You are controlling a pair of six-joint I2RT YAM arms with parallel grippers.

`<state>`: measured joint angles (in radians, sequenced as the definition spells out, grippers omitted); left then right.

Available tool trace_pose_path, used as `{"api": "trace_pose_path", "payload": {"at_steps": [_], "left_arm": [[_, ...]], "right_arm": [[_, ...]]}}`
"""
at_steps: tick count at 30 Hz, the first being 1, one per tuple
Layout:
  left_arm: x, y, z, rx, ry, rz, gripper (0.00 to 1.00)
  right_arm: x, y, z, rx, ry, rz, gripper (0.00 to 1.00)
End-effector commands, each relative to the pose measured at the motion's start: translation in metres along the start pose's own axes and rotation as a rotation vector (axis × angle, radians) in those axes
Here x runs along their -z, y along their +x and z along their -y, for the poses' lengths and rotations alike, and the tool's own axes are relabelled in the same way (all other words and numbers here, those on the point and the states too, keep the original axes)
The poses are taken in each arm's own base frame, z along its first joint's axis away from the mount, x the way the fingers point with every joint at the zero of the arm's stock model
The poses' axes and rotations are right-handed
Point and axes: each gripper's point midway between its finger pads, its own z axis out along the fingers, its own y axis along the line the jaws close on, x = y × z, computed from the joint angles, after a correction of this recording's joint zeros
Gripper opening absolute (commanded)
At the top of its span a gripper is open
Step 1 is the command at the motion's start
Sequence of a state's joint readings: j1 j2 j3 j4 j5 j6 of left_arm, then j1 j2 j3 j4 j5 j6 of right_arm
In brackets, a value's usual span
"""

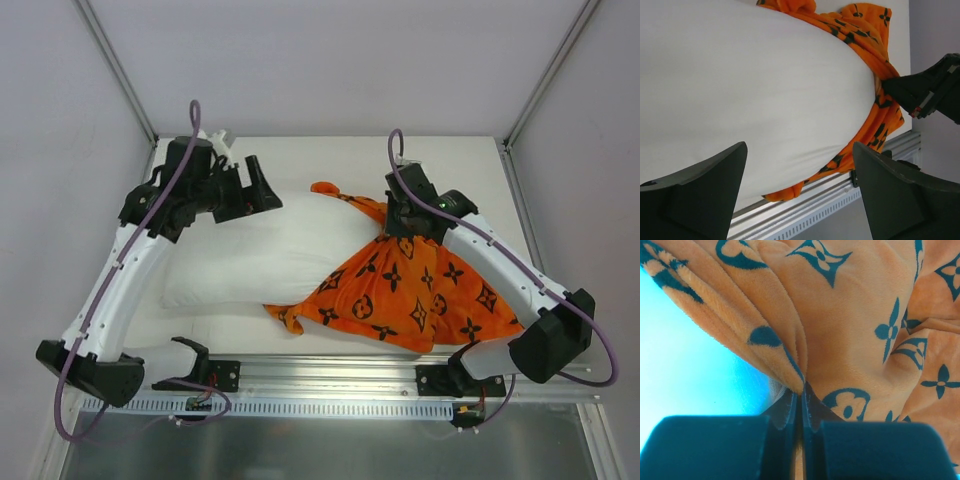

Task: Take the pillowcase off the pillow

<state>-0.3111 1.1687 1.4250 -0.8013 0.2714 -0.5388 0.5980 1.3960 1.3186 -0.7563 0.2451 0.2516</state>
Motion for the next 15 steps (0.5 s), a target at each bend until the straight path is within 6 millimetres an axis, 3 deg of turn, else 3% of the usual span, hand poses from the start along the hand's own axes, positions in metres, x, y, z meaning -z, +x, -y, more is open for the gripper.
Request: {"api": "trace_pose_path", "payload": {"at_steps": [1, 2, 4, 6, 7, 8, 9, 11, 15], "left_arm": [[-0.027, 0.003, 0.007, -0.103, -0.098, -0.055, 0.88], [-0.030, -0.004, 0.013, -0.115, -0.105, -0.039, 0.92], [-0.053, -0.006, 0.002, -0.134, -0.198, -0.061, 0.99], [-0.065, -0.017, -0.005, -0.151, -0.273, -0.050, 0.99], [-0.085, -0.015, -0.018, -0.164, -0.351, -0.081, 0.99], [-0.089, -0.018, -0.019, -0.185, -0.381, -0.088, 0.99], [-0.106, -0.013, -0.028, -0.201, -0.424, -0.124, 0.99], [-0.119, -0.009, -0.031, -0.229, -0.460, -0.152, 0.99], [-0.152, 0.041, -0.044, -0.240, -0.470, -0.329, 0.99]], "right_arm": [[-0.001, 0.006, 0.000, 0.011, 0.018, -0.010, 0.01], [-0.001, 0.007, -0.001, 0.011, 0.017, -0.010, 0.01], [0.000, 0.009, -0.002, 0.007, 0.013, -0.013, 0.01], [0.001, 0.011, -0.002, 0.011, 0.009, -0.014, 0.01], [0.001, 0.013, -0.002, 0.013, 0.010, -0.018, 0.01], [0.001, 0.013, -0.002, 0.014, 0.009, -0.019, 0.01], [0.000, 0.015, -0.002, 0.017, 0.012, -0.022, 0.01], [-0.001, 0.017, -0.001, 0.020, 0.015, -0.028, 0.01], [-0.005, 0.022, 0.007, 0.029, 0.054, -0.035, 0.01]]}}
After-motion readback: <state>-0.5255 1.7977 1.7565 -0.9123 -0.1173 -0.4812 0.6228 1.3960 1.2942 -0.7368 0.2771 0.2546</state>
